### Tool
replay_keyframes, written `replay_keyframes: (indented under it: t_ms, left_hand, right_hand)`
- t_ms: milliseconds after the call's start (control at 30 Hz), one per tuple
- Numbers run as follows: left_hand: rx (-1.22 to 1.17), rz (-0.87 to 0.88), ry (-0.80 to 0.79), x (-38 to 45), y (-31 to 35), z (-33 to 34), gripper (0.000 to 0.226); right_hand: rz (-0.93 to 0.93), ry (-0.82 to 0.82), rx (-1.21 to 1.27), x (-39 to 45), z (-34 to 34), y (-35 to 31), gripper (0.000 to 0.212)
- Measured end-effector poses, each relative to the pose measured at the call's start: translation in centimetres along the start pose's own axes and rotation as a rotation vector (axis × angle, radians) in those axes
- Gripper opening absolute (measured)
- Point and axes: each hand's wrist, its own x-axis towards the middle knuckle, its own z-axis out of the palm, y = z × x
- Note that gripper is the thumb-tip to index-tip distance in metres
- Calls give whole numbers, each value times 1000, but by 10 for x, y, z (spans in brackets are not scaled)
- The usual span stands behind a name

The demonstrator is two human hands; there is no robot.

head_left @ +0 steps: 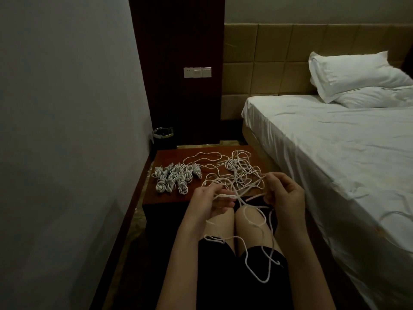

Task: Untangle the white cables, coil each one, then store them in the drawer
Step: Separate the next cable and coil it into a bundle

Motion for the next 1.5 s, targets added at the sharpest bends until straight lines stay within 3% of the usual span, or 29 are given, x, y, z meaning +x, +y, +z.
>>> replay_keyframes:
  t_ms: [167,233,300,400,567,733,867,1033,1167,1200,1267,1333,1400,1500]
  left_hand:
    - [-113,-99,39,4,-1,1,46]
    - [-85,-108,57,4,-4,3,48]
    - [3,-91,92,6,-6,5,56]
    - [-12,-100,91,12,-8,1,59]
    - [-170,-105,-70,10,-5,3,50]
    - [-128,-51,-77,9,-4,6,29]
    - [-63,-7,35,9,-5,-4,33]
    - [78,11,260,18,-7,-17,26]
    - [690,-78,354,24,-22,-31,31]
    - [757,-45,416,21,-22,-30,36]
    - [658,144,491,13,-16,-25,42]
    - [445,319,369,7,-4,-19,31]
    - [330,350,48,-1,7,-8,30]
    - [473,333,-236,-2,10,4,36]
  right_hand:
    - [-48,-326,-208,1,-3,-4,17]
    - [-7,-496,-288,1,0,-3,14]
    - [64,-567,-343,1,2,2,13]
    - [118,-489,-428,4,2,11,14]
    - [66,-395,-412,3,2,18,17]
    - [-131,-399,-507,-5,10,19,22]
    - [-122,-134,-389,3,2,16,11]
    - [-109,93,-267,8,-13,12,11]
    - [-23,46,-246,11,-17,10,13]
    - [-13,33,-190,11,-15,8,14]
    - [2,10,-68,9,-12,3,16]
    - [11,-9,40,8,-11,-3,14]
    - [10,-31,160,6,-9,-9,15]
    - [3,-76,325,4,-4,-16,11]
